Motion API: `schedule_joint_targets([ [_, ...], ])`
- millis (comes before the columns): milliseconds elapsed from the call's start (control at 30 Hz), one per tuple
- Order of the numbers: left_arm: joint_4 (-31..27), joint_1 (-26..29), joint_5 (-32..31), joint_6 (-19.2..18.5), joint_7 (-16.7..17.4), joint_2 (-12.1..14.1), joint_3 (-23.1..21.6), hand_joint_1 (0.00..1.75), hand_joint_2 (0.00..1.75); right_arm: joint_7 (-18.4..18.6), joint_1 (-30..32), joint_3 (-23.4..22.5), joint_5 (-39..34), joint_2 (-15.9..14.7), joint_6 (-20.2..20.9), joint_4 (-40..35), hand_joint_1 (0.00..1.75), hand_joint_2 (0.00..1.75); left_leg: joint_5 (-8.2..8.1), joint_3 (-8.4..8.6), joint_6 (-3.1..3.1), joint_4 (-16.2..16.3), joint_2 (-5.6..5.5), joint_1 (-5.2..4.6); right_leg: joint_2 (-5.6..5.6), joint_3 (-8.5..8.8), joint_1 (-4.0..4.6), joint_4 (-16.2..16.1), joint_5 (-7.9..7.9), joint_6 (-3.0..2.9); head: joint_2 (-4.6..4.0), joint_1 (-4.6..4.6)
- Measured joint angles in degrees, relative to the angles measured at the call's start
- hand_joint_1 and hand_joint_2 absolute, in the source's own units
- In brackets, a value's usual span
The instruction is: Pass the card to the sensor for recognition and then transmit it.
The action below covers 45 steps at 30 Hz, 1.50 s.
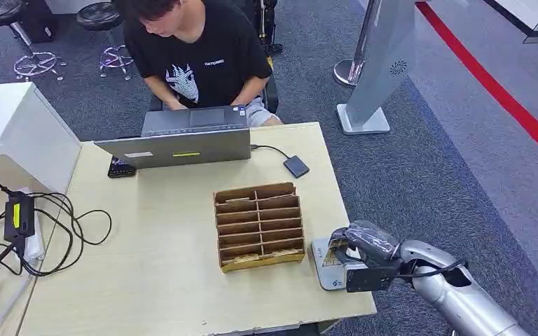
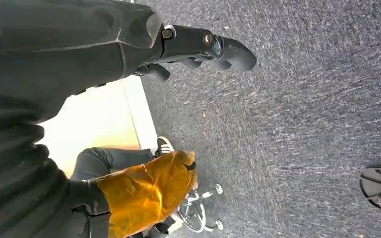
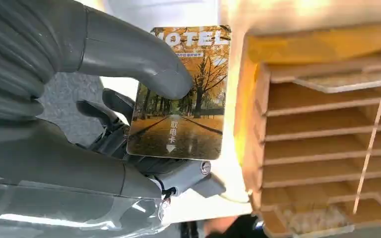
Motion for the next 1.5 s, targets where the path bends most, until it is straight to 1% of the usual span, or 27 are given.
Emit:
schedule_joint_targets([
  [200,0.0,-0.02,-0.22,0.0,0.0,-0.02,0.0,0.0,1.75,1.09,-2.66,4.15,0.76,1.4,-1.33,4.13,1.75,1.75,0.0,0.0,-0.01,0.0,0.0,-0.01,0.0,0.0,0.0,0.0,0.0,0.0,0.0,0.0],
  [433,0.0,-0.02,-0.22,0.02,0.0,-0.02,0.0,0.0,1.75,1.49,-4.18,5.98,0.81,2.38,-1.99,6.16,1.75,1.75,0.0,0.0,0.0,0.0,0.0,-0.01,0.0,0.0,0.0,0.0,0.0,0.0,0.0,-0.02],
  [533,0.0,-0.01,-0.22,0.02,0.0,-0.04,0.0,0.0,1.75,0.48,-4.21,6.49,-0.46,2.49,-1.97,6.36,1.75,1.75,0.0,0.01,0.0,0.0,0.0,-0.01,0.0,0.0,0.0,0.0,0.0,0.0,0.0,0.0],
  [600,0.0,-0.01,-0.22,0.02,0.0,-0.04,0.0,0.0,1.75,-1.23,-4.15,6.75,-2.72,2.47,-0.78,6.25,1.75,1.75,0.0,0.03,0.0,0.01,0.01,-0.01,0.01,0.0,0.0,0.0,0.0,0.0,0.0,0.0],
  [633,0.0,-0.01,-0.22,0.02,0.0,-0.04,0.0,0.0,1.75,-2.47,-3.92,6.82,-4.2,2.36,0.53,5.94,1.75,1.75,0.0,0.03,0.0,0.01,0.0,-0.01,0.01,0.0,0.0,0.0,0.0,0.0,0.0,-0.02],
  [700,0.0,0.01,-0.22,0.0,0.0,-0.02,0.0,0.0,1.75,-4.75,-3.16,6.93,-6.61,1.83,2.34,4.61,1.75,1.75,0.0,0.02,0.0,0.01,-0.01,-0.01,0.0,-0.01,0.0,0.0,0.0,0.0,0.0,0.0],
  [733,0.0,0.01,-0.22,0.0,-0.02,-0.02,0.0,0.0,1.75,-5.05,-2.84,6.93,-7.82,1.47,3.34,3.74,1.75,1.75,0.0,0.02,0.0,0.01,0.0,-0.01,0.0,-0.01,0.0,0.0,0.0,0.0,0.0,-0.02],
  [800,0.0,0.01,-0.22,0.0,0.0,-0.02,0.0,0.0,1.75,-5.29,-1.9,6.97,-10.91,0.43,4.94,1.3,1.75,1.75,-0.01,0.0,0.0,0.01,-0.01,-0.01,0.0,-0.01,0.0,0.0,-0.01,0.01,0.0,0.0],
  [867,0.0,-0.01,-0.22,0.0,-0.02,0.0,0.0,0.0,1.75,-5.49,-0.92,7.32,-15.7,-0.94,6.46,-2.5,1.75,1.75,-0.02,0.0,0.01,0.01,0.0,-0.01,0.01,-0.01,-0.01,0.0,-0.02,0.01,0.0,-0.02],
  [1000,0.0,0.0,-0.24,0.0,0.0,0.0,0.0,0.0,1.75,-5.57,1.04,7.58,-21.8,-3.04,7.94,-8.84,1.75,1.75,-0.02,-0.01,0.01,0.01,0.0,-0.01,0.0,-0.01,-0.01,-0.01,-0.02,0.02,0.0,0.0],
  [1100,0.0,-0.01,-0.24,0.02,0.0,0.0,0.0,0.0,1.75,-5.6,2.49,7.1,-26.21,-3.34,8.66,-13.39,1.75,1.75,-0.02,0.0,0.01,0.0,0.02,-0.01,0.01,-0.01,-0.01,-0.01,-0.02,0.02,0.0,0.0],
  [1133,0.0,-0.01,-0.24,0.02,0.0,0.0,0.0,0.0,1.75,-5.6,2.77,6.62,-27.26,-3.06,9.18,-14.67,1.75,1.75,-0.02,-0.02,0.01,0.0,0.02,-0.01,0.02,-0.01,-0.01,0.0,-0.02,0.02,0.0,-0.02],
  [1200,0.0,-0.04,-0.24,0.02,0.0,-0.02,0.0,0.0,1.75,-5.6,2.92,4.91,-28.24,-1.29,10.25,-15.94,1.75,1.75,-0.01,0.01,0.0,0.0,0.06,0.01,0.03,-0.01,0.01,0.0,-0.01,0.01,0.0,0.0],
  [1333,0.0,-0.07,-0.24,0.02,0.0,-0.04,0.0,0.0,1.75,-5.57,2.89,2.68,-28.2,1.07,10.71,-16.77,1.75,1.75,-0.01,0.02,0.0,0.0,0.02,0.01,0.01,0.01,0.01,0.0,-0.01,0.01,0.0,0.02],
  [1433,0.0,-0.08,-0.33,0.04,0.02,-0.04,0.0,0.0,1.75,-5.51,1.94,0.58,-26.51,4.09,8.61,-16.37,1.75,1.75,0.0,-0.03,-0.01,-0.02,0.08,0.02,0.07,0.02,0.01,0.04,0.02,-0.03,0.0,0.0],
  [1467,0.0,-0.13,-0.46,0.09,0.02,-0.07,0.0,0.0,1.75,-4.85,0.75,-0.33,-25.13,5.8,6.79,-15.61,1.75,1.75,0.02,0.0,-0.03,-0.02,0.14,0.02,0.16,0.02,0.01,0.04,0.03,-0.04,0.0,-0.02],
  [1500,0.0,-0.25,-0.7,0.17,0.02,-0.09,0.0,0.0,1.75,-3.31,-0.98,-1.24,-23.7,7.98,4.41,-14.57,1.75,1.75,0.03,0.02,-0.05,-0.02,0.19,0.02,0.21,0.01,0.01,0.05,0.03,-0.04,0.0,0.0],
])
